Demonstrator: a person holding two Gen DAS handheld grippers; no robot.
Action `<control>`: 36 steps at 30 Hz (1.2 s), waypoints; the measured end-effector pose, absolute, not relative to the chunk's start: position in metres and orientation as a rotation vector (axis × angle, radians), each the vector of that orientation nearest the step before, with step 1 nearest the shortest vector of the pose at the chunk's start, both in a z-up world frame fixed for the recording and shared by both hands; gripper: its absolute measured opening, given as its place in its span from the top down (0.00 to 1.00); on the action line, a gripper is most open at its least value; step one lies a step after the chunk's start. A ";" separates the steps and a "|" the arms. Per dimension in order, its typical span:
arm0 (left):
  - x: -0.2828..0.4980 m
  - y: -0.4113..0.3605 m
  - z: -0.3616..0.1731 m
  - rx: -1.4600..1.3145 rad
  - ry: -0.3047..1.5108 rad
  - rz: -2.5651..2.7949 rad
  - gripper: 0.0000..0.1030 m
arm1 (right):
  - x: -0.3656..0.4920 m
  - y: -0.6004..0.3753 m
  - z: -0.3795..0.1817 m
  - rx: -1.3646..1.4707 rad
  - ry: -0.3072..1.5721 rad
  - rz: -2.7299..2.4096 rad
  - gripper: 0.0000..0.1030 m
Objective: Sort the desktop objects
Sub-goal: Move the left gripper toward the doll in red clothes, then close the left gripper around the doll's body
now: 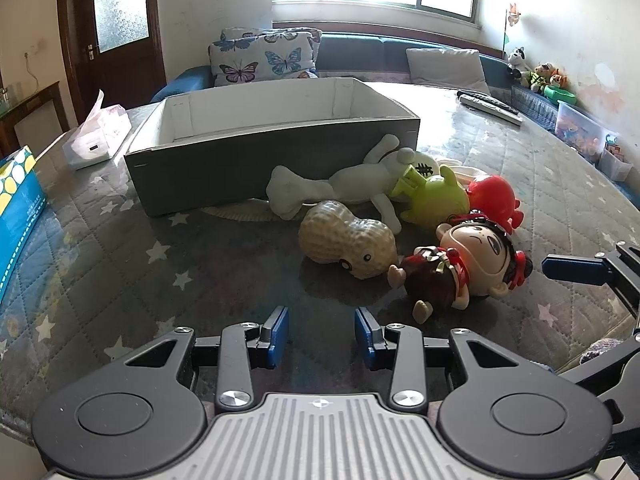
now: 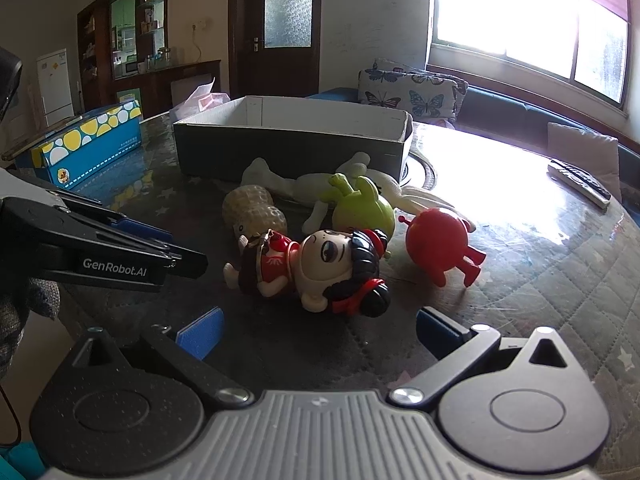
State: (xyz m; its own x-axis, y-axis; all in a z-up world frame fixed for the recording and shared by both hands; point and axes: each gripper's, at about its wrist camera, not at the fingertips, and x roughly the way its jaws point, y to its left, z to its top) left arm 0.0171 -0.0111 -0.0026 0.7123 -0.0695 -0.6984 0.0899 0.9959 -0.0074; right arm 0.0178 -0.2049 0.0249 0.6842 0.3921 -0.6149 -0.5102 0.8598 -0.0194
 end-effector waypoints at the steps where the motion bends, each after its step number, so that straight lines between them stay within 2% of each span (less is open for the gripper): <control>1: 0.017 -0.011 -0.003 0.028 0.774 -0.088 0.62 | 0.018 -0.204 0.025 -0.197 0.642 0.510 0.00; 36: 0.024 -0.008 0.004 0.006 0.776 -0.109 0.62 | 0.026 -0.194 0.025 -0.207 0.635 0.523 0.00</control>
State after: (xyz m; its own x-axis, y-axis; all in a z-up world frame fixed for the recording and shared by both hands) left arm 0.0238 -0.0076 0.0042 0.7085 -0.0960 -0.6991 0.1006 0.9943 -0.0346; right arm 0.0256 -0.1936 0.0250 0.6810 0.4009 -0.6129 -0.5247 0.8509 -0.0265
